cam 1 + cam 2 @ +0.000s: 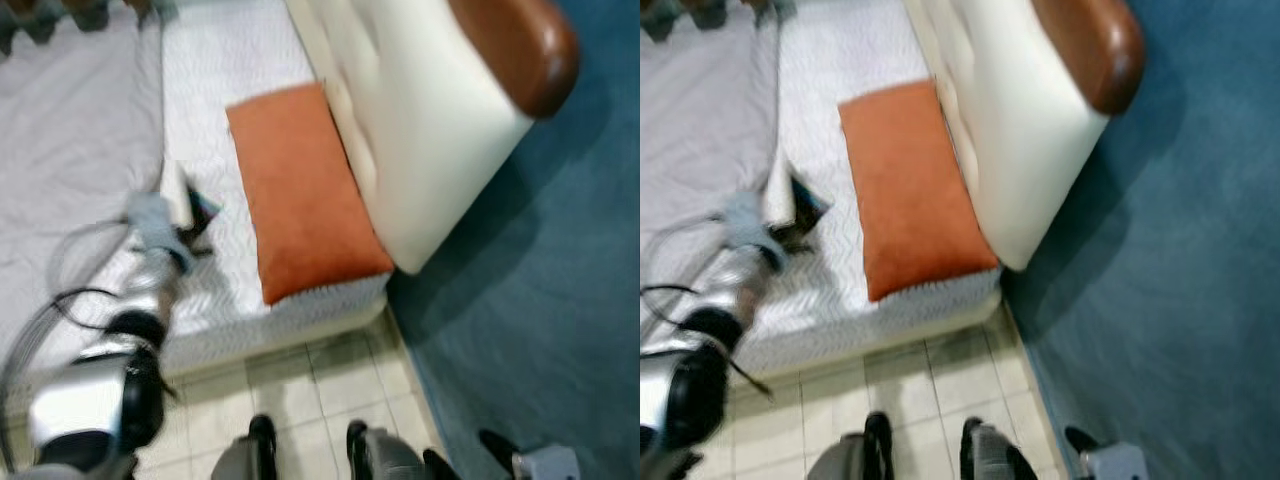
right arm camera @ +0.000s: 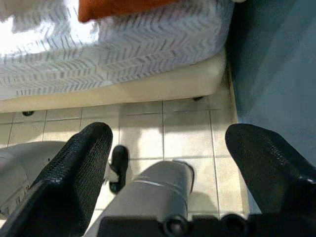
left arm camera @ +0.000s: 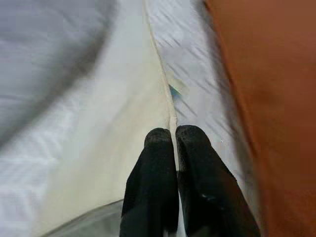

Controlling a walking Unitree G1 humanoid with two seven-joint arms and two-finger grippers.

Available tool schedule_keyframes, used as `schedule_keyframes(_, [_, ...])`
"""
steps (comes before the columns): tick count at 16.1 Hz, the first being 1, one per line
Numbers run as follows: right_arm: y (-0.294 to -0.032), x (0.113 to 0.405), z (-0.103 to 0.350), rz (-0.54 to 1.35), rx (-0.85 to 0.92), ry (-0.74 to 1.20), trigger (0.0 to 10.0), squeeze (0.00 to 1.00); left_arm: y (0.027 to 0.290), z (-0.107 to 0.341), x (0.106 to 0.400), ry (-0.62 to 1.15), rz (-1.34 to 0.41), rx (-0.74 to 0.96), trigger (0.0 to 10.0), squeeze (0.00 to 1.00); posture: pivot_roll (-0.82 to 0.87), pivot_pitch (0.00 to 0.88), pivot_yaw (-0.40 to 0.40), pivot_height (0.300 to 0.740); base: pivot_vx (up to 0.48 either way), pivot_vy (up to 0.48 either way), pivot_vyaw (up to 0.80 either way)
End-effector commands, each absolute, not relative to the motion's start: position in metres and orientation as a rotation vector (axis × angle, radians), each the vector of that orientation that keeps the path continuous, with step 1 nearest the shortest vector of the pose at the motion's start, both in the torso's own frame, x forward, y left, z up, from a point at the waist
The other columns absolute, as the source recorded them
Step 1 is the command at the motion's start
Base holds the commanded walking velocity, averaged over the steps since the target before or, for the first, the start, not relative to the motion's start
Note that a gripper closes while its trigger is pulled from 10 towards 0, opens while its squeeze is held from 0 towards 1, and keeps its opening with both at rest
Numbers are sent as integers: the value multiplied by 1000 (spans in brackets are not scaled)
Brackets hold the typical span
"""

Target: Clean up the room

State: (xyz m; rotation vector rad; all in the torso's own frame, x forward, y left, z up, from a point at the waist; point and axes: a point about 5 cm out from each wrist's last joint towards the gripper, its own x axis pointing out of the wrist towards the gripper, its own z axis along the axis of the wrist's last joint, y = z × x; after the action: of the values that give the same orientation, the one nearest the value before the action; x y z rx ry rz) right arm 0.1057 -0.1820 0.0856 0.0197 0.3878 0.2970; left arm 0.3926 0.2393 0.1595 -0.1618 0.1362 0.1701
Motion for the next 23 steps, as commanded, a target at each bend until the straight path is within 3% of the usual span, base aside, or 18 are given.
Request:
schedule_keyframes(1, [-181, 103, 84, 294, 27, 414, 10000, 0, 243, 154, 390, 154, 187, -188, 10000, 0, -407, 474, 3, 740, 0, 0, 0])
schedule_keyframes(4, [-182, 113, 82, 298, 22, 406, 10000, 0, 257, 176, 392, 57, 217, -96, 10000, 0, -370, 458, 1, 740, 0, 0, 0])
schedule_keyframes(5, [-182, 115, 80, 300, 21, 409, 10000, 0, 247, 180, 395, 36, 161, -69, 10000, 0, -357, 452, 6, 740, 0, 0, 0])
schedule_keyframes(7, [-181, 120, 74, 295, 21, 417, 10000, 0, 186, 211, 414, -60, -101, -21, 10000, 0, -344, 424, 25, 740, 0, 0, 0])
schedule_keyframes(9, [-179, 123, 71, 290, 26, 412, 10000, 0, 149, 238, 420, -147, -238, -92, 10000, 0, -344, 403, 38, 740, 0, 0, 0])
schedule_keyframes(12, [-178, 127, 69, 281, 38, 400, 10000, 0, 139, 279, 424, -272, -273, -319, 10000, 0, -347, 388, 43, 740, 0, 0, 0])
schedule_keyframes(14, [-159, 130, 65, 433, 55, 397, 10000, 0, 167, 301, 423, -385, -164, -495, 10000, 0, -349, 430, 25, 740, 0, 0, 0])
schedule_keyframes(17, [-154, 139, 69, 466, 38, 392, 10000, 0, 208, 275, 418, -369, 18, -576, 10000, 0, -363, 487, -20, 740, 0, 0, 0])
schedule_keyframes(19, [-155, 138, 70, 478, 29, 401, 10000, 0, 243, 240, 407, -318, 195, -615, 10000, 0, -374, 498, -33, 740, 0, 0, 0])
schedule_keyframes(20, [-155, 134, 70, 488, 27, 414, 10000, 0, 269, 198, 390, -234, 328, -607, 10000, 0, -384, 503, -54, 740, 0, 0, 0])
schedule_keyframes(21, [-155, 133, 70, 492, 26, 416, 10000, 0, 275, 185, 385, -207, 363, -607, 10000, 0, -383, 505, -57, 740, 0, 0, 0])
schedule_keyframes(23, [-152, 128, 68, 518, 29, 441, 10000, 0, 295, 104, 343, 37, 494, -531, 10000, 0, -371, 505, -74, 740, 0, 0, 0])
